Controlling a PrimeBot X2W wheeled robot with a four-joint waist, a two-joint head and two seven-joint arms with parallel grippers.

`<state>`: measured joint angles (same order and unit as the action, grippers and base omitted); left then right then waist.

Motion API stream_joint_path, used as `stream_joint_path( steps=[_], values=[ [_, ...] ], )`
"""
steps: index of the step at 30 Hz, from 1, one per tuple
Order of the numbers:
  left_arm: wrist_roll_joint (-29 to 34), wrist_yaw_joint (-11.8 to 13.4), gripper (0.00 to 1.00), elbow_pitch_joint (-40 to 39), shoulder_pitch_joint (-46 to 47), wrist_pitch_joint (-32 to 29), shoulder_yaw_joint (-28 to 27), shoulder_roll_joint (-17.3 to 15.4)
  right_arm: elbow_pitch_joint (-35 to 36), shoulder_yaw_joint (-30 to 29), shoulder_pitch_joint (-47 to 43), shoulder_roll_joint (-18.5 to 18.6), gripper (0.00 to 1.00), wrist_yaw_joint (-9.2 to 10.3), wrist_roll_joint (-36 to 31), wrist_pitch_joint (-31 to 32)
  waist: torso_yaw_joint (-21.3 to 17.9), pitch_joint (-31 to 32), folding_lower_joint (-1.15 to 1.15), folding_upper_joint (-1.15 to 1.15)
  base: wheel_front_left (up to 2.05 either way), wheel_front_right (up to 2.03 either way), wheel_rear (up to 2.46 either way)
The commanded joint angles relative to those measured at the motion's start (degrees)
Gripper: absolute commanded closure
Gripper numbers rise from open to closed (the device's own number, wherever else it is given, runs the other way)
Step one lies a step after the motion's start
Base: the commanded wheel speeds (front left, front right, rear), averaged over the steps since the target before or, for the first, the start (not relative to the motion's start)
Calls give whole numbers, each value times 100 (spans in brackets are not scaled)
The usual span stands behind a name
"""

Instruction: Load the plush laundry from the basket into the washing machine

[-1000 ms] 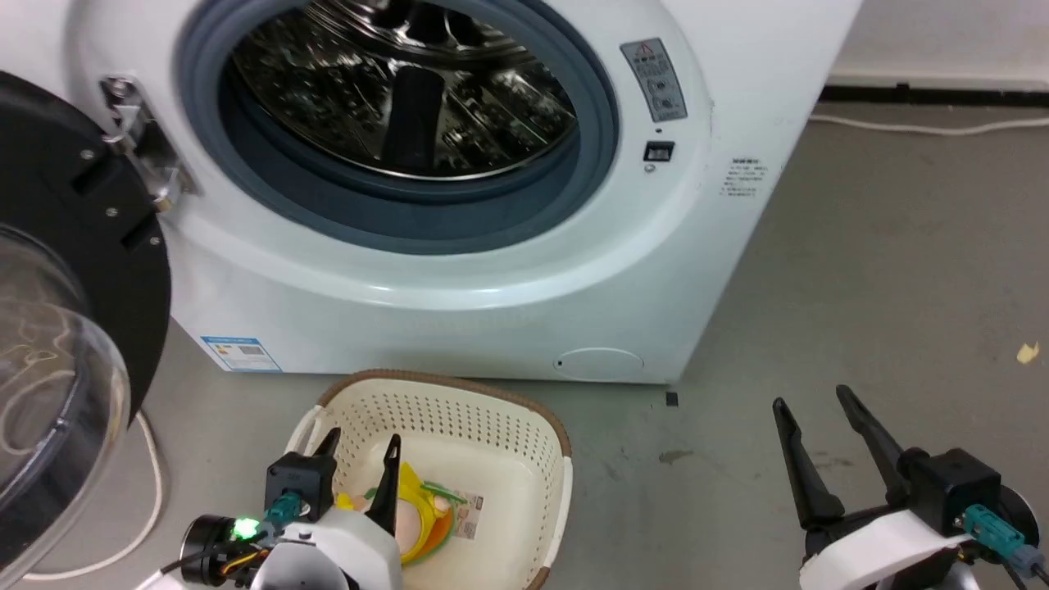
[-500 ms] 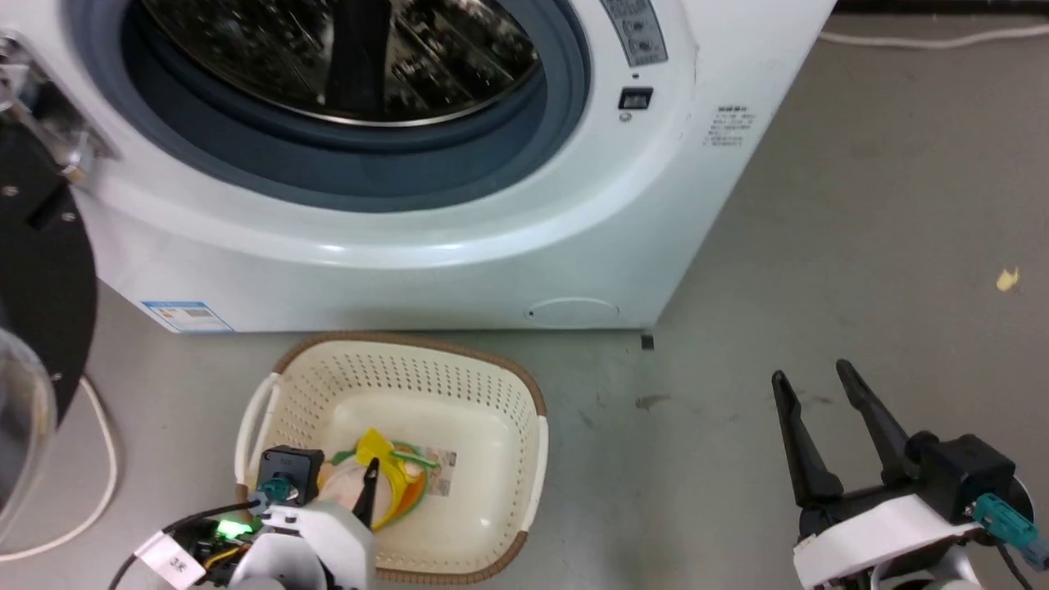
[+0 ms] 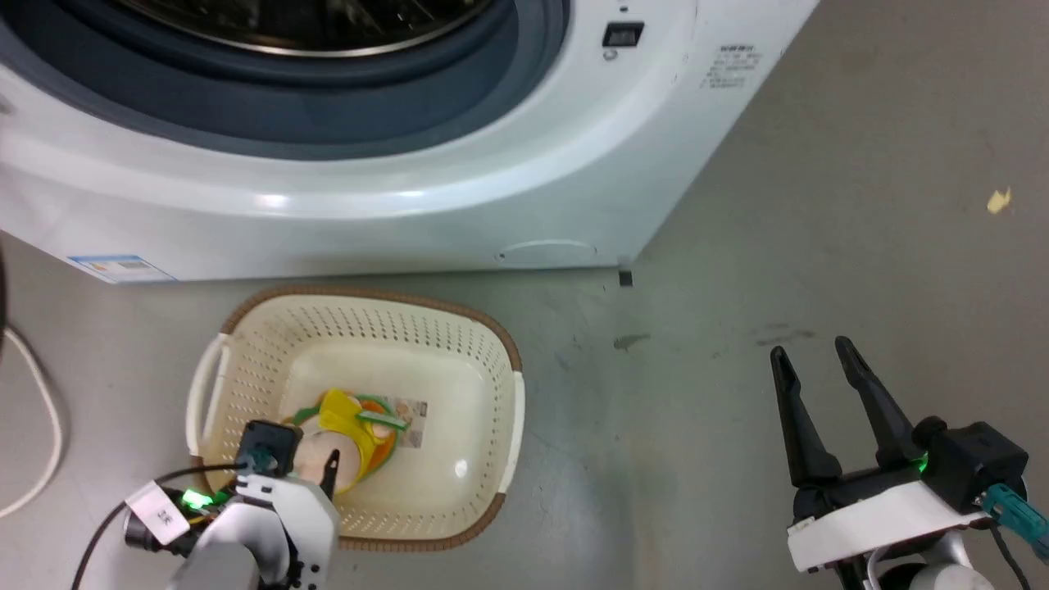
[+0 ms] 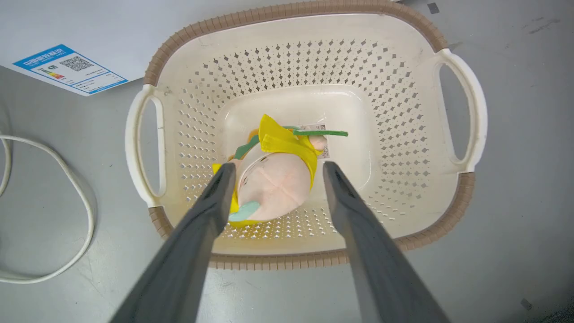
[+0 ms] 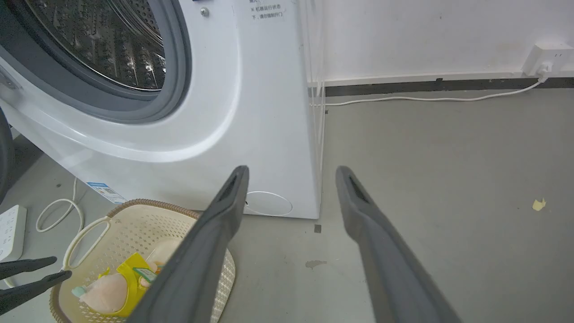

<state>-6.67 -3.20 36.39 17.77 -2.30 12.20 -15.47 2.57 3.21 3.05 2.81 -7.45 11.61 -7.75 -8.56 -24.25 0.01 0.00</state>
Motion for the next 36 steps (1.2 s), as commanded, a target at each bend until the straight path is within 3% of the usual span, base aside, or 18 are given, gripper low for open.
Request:
stream_joint_path(
  steps=[1, 30, 31, 32, 36],
  values=[
    [-27, -22, 0, 183, 186, 1, 60, -89, 45, 37, 128, 4, 0, -2, 73, -68, -76, -167, -1, 0, 0, 0, 0],
    [5, -167, 0, 1939, 1812, -189, 1143, -832, 188, 295, 430, 5, 0, -3, 647, -416, -574, -1702, -1, 0, 0, 0, 0],
    [-5, -178, 7, 1999, 1856, -187, 1179, -840, 188, 298, 441, 6, 0, -3, 665, -428, -587, -1741, -1, 0, 0, 0, 0],
    [-30, -186, 96, 2057, 1900, -176, 1201, -843, 185, 301, 451, 6, 0, -3, 682, -440, -599, -1776, -1, 0, 0, 0, 0],
    [-157, -156, 100, 2365, 2057, -77, 1297, -844, 167, 274, 499, 6, 0, -3, 724, -499, -614, -1860, -1, 0, 0, 0, 0]
  ],
)
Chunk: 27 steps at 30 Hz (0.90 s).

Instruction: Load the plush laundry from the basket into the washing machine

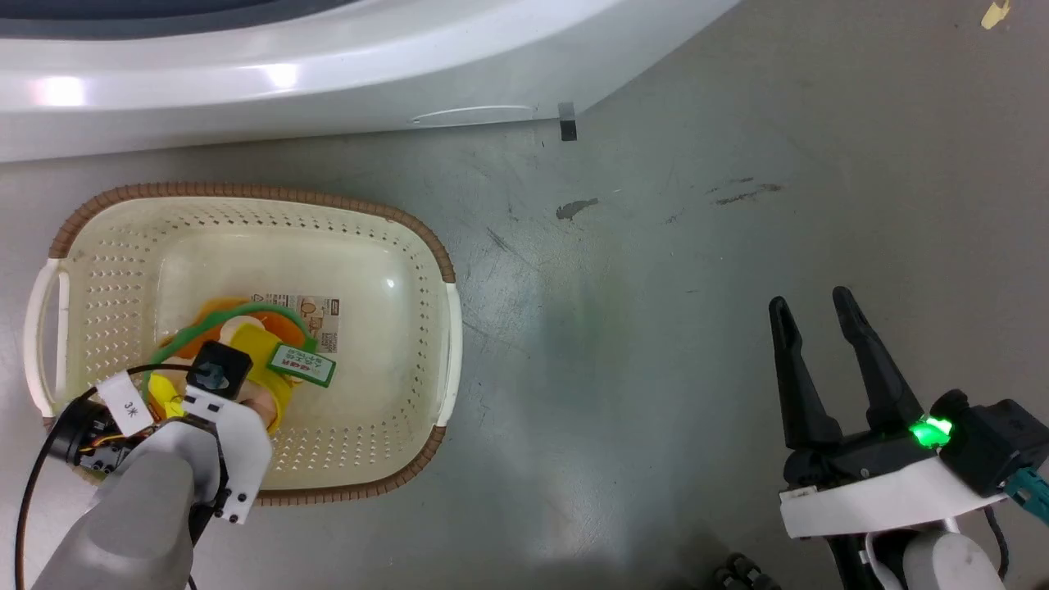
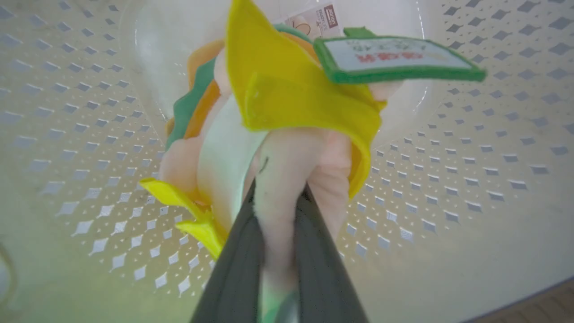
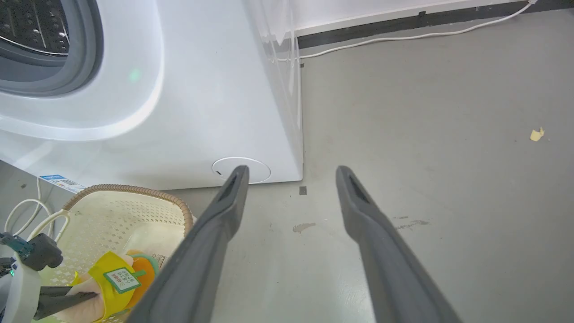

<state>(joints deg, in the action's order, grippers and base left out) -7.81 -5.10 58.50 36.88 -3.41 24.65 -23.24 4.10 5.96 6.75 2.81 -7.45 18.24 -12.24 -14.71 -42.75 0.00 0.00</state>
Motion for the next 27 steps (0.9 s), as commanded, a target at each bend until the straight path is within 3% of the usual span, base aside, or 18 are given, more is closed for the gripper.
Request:
stream_joint_path(
  steps=[1, 8, 20, 25, 27],
  values=[
    [-63, 59, 100, 207, 171, 93, 74, -66, 9, -8, 136, 6, 0, -3, 71, -62, 5, -5, 0, 0, 0, 0, 0],
    [-396, 63, 100, 593, 252, 565, 98, 128, -76, -76, 87, 6, 0, -3, 52, -146, 121, 307, 0, 0, 0, 0, 0],
    [-1184, -129, 100, 916, 127, 1719, -39, 597, -409, -335, -312, 7, 0, -3, -180, -275, 537, 1513, 0, 0, 0, 0, 0],
    [-1417, -172, 100, 250, -294, 1834, -231, 762, -537, -472, -516, 7, 0, -3, -287, -275, 748, 2184, 0, 0, 0, 0, 0],
    [-1495, -161, 100, -588, -729, 1838, -469, 798, -574, -529, -645, 7, 0, -3, -347, -275, 860, 2530, 0, 0, 0, 0, 0]
  ],
)
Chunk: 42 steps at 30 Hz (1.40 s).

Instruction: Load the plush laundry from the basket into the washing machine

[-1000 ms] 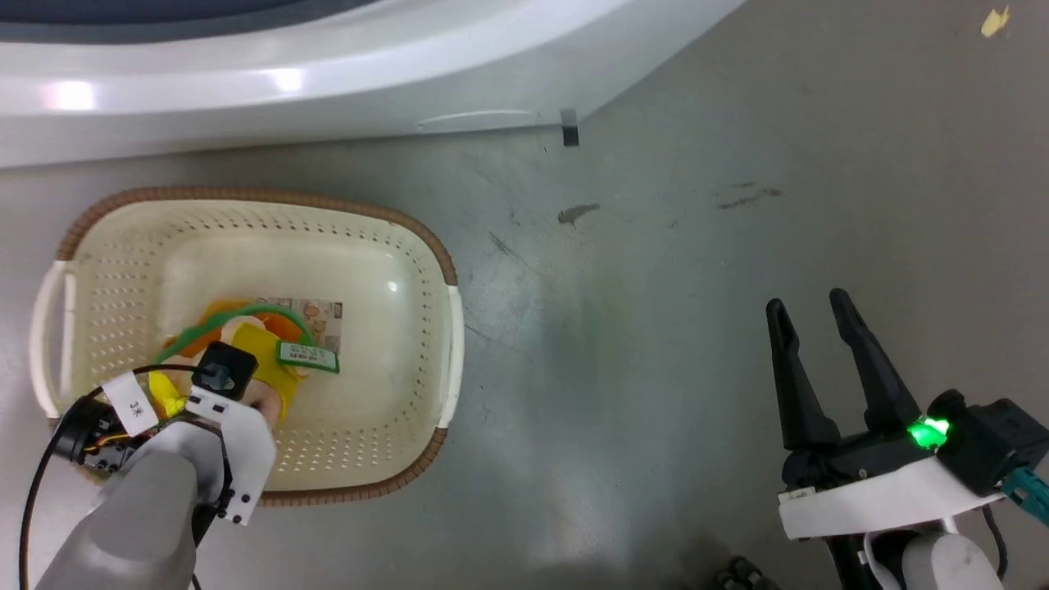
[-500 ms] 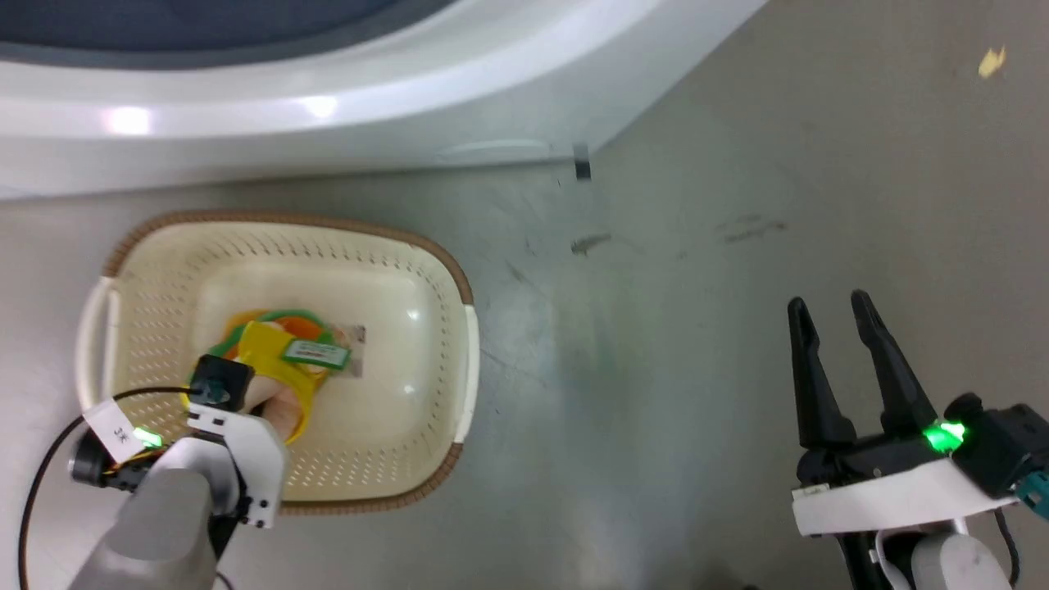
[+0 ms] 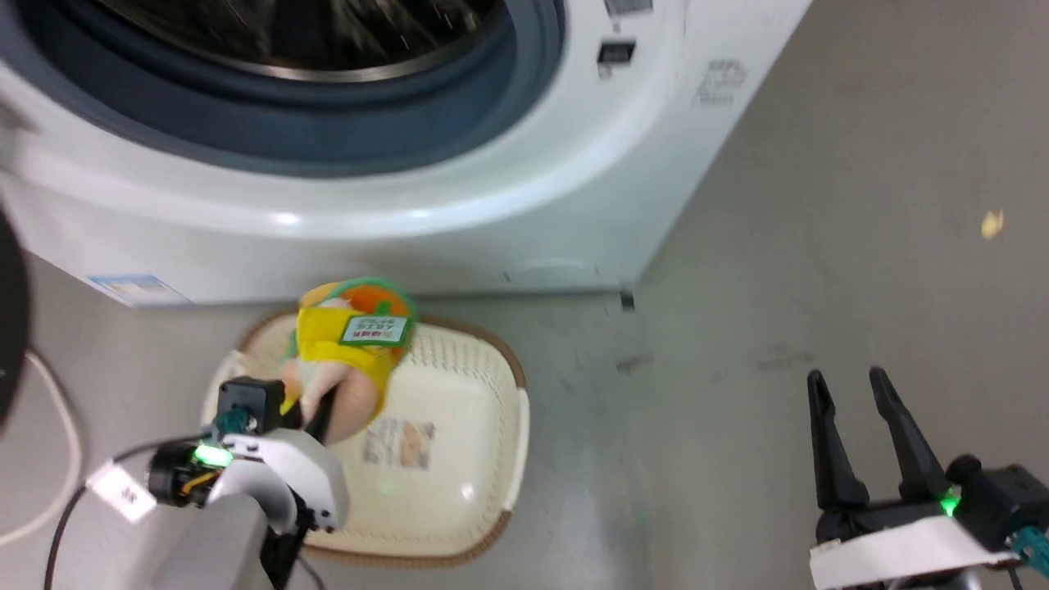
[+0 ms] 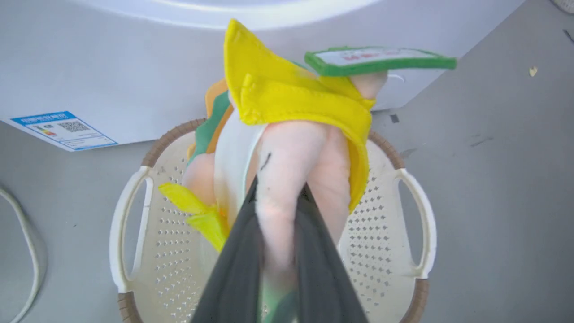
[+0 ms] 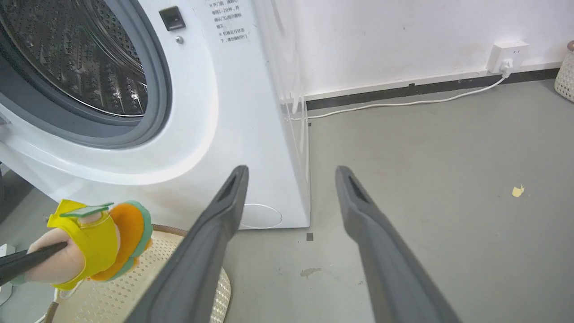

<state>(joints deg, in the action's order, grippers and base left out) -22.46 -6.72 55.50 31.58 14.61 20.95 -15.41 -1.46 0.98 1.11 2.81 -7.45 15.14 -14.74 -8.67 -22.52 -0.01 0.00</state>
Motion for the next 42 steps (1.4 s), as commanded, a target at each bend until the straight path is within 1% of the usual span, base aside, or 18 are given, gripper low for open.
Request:
stream_joint_path(
  steps=[1, 2, 3, 4, 5, 6, 7, 8, 10, 11, 12, 13, 15, 21, 25, 28, 36, 42],
  values=[
    [-29, 1, 100, -288, -198, 36, -99, 14, -18, -31, -81, 7, 0, -3, -37, -26, 257, 507, 1, 0, 0, 0, 0],
    [-51, 49, 100, -889, -544, 37, -287, 61, -42, -74, -169, 7, 0, -3, -76, -26, 328, 721, 1, 0, 0, 0, 0],
    [-51, 49, 100, -889, -544, 37, -287, 61, -42, -74, -169, 7, 0, -3, -76, -26, 328, 721, 1, 0, 0, 0, 0],
    [-36, 85, 100, -1480, -890, 37, -464, 120, -66, -113, -252, 7, 0, -3, -98, -26, 387, 895, 1, 0, 0, 0, 0],
    [-17, 114, 100, -1760, -1055, 38, -548, 158, -73, -127, -290, 7, 0, -3, -106, -26, 414, 972, 1, 0, 0, 0, 0],
    [-17, 114, 100, -1760, -1055, 38, -548, 158, -73, -127, -290, 7, 0, -3, -106, -26, 414, 972, 1, 0, 0, 0, 0],
    [31, 168, 100, -2307, -1362, 38, -710, 248, -82, -140, -354, 7, 0, -3, -114, -26, 450, 1096, 1, 0, 0, 0, 0],
    [31, 168, 100, -2307, -1362, 38, -710, 248, -82, -140, -354, 7, 0, -3, -114, -26, 450, 1096, 1, 0, 0, 0, 0],
    [127, 214, 100, -3043, -1737, 38, -944, 371, -89, -130, -417, 7, 0, -3, -117, -26, 473, 1224, 1, 0, 0, 0, 0],
    [127, 214, 100, -3043, -1737, 38, -944, 371, -89, -130, -417, 7, 0, -3, -117, -26, 473, 1224, 1, 0, 0, 0, 0],
    [201, 228, 100, -3495, -1921, 38, -1100, 464, -100, -125, -453, 7, 0, -3, -117, -26, 478, 1284, 1, 0, 0, 0, 0],
    [201, 228, 100, -3495, -1921, 38, -1100, 464, -100, -125, -453, 7, 0, -3, -117, -26, 478, 1284, 1, 0, 0, 0, 0],
    [334, 214, 100, -4076, -2086, 38, -1303, 594, -97, -117, -485, 7, 0, -3, -109, -26, 474, 1321, 1, 0, 0, 0, 0],
    [465, 168, 100, -4750, -2011, 39, -1653, 792, -38, -45, -449, 7, 0, -3, -109, -26, 371, 1140, 1, 0, 0, 0, 0],
    [551, 138, 100, -4777, -1576, 39, -1816, 821, 8, 41, -315, 7, 0, -3, -100, -26, 202, 818, 1, 0, 0, 0, 0],
    [608, 118, 100, -4562, -1045, 29, -1862, 689, 46, 123, -178, 7, 0, -3, -69, -26, 24, 491, 1, 0, 0, 0, 0],
    [713, 113, 100, -3773, 820, -929, -1900, 99, 116, 254, 189, 7, 0, -3, 209, -26, -473, -551, 1, 0, 0, 0, 0],
    [801, 44, 100, -2925, 2168, -1651, -1853, -496, 109, 389, 467, 7, 0, -3, 505, -26, -850, -1203, 1, 0, 0, 0, 0]
  ],
)
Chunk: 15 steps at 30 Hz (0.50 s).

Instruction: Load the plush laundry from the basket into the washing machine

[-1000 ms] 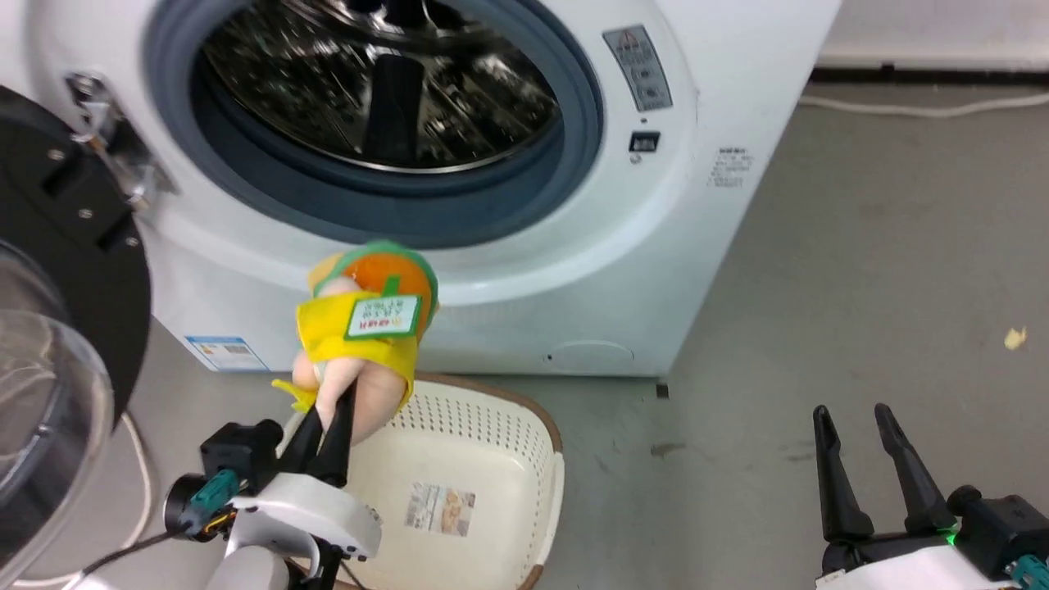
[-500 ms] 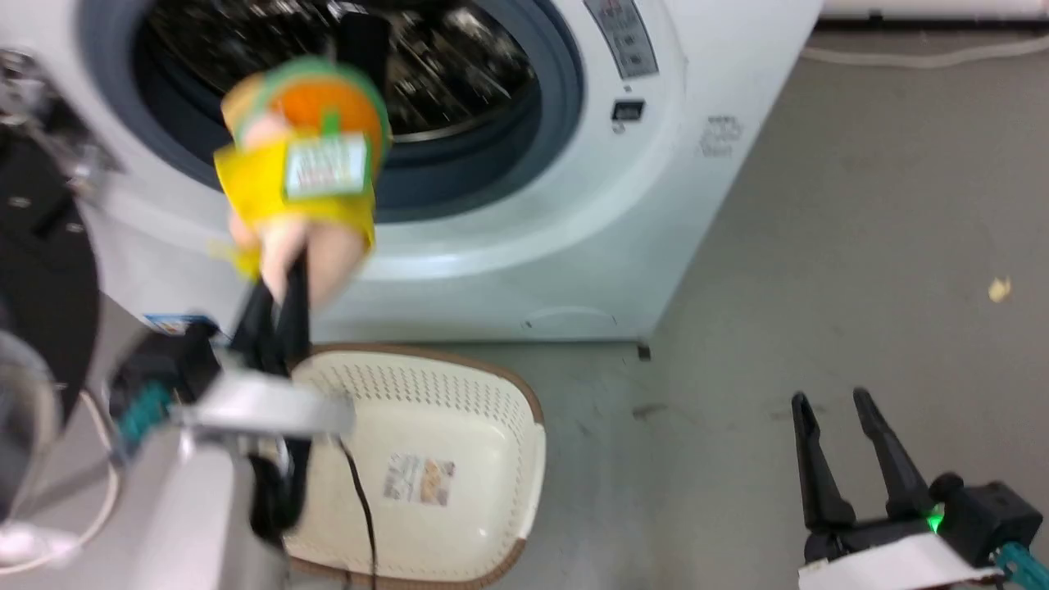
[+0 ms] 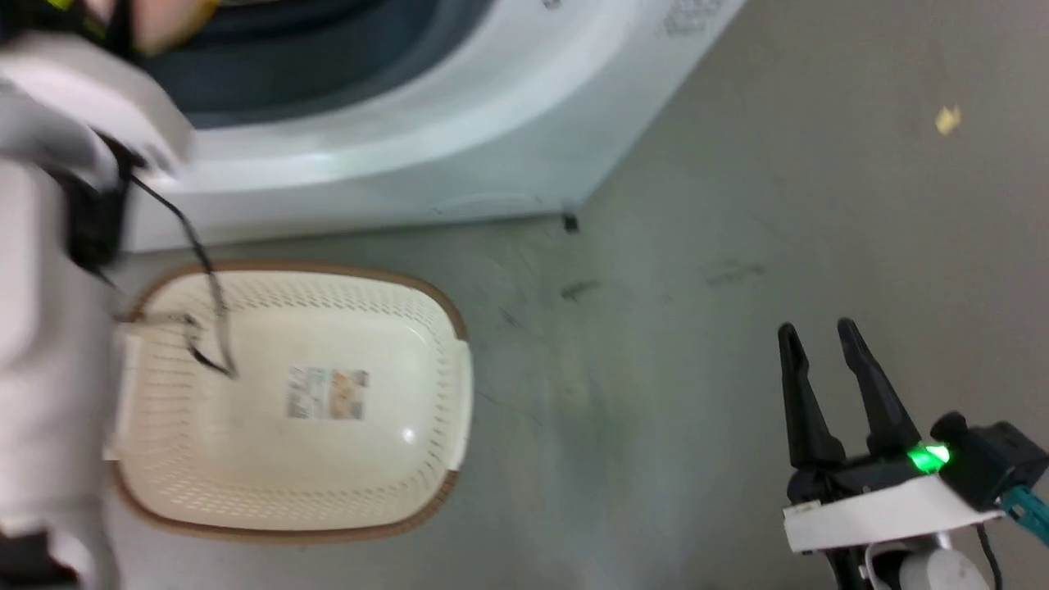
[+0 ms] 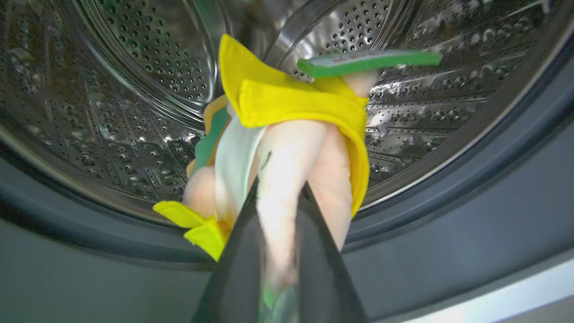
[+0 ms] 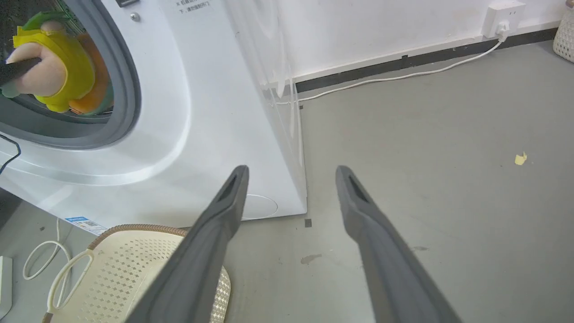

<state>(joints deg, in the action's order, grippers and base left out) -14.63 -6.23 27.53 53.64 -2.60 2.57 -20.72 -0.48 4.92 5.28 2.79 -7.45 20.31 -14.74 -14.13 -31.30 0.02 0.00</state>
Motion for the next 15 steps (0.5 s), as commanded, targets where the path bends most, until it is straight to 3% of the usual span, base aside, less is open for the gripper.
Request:
stream_joint_path(
  steps=[1, 7, 15],
  values=[
    [20, -20, 100, 27, 183, -24, -3, -67, 8, 25, 92, 9, 0, -3, 42, -26, -364, -407, -2, 0, 0, 0, 0],
    [248, -66, 100, 909, 1347, -567, 259, -542, -7, 126, 245, 9, 0, -3, 291, -26, -611, -782, -2, 0, 0, 0, 0],
    [638, -15, 100, 1842, 2331, -927, 584, -824, -15, 272, 342, 9, 0, -3, 437, -26, -801, -1008, -2, 0, 0, 0, 0]
  ],
)
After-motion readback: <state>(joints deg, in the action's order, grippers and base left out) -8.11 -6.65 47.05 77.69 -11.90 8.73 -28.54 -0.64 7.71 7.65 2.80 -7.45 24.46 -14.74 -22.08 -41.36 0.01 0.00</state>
